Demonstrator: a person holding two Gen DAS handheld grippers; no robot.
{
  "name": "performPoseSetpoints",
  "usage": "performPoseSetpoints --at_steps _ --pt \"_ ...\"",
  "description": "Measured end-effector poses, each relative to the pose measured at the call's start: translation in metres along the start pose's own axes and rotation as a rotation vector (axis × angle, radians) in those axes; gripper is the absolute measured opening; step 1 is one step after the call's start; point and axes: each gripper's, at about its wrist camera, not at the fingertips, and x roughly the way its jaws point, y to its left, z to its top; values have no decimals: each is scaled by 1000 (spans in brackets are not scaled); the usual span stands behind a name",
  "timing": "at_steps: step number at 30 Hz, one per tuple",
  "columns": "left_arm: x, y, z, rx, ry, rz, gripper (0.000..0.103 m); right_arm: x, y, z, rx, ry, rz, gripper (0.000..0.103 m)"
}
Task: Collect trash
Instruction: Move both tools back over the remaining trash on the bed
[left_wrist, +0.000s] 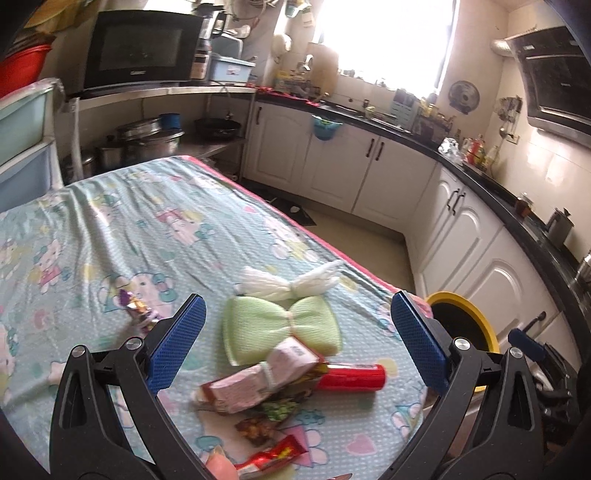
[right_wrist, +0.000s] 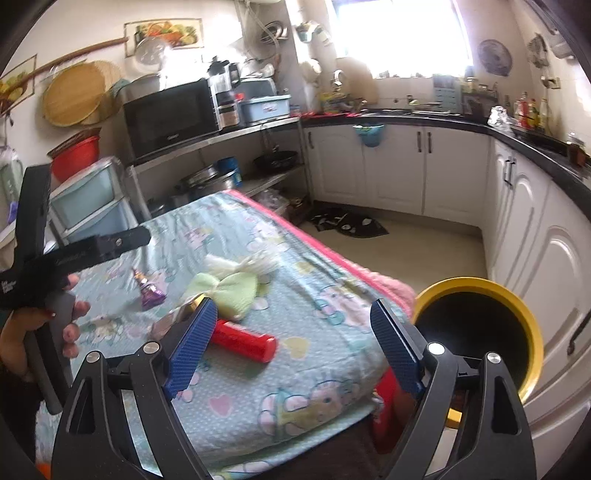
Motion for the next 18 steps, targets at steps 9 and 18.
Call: performPoseSetpoints --at_steps 9,18 --pt "7 46 -4 -71 4 88 92 32 39 -7 -62 79 95 82" --pt "25 92 -16 -151 39 172 92 83 67 -11 -62 191 197 82"
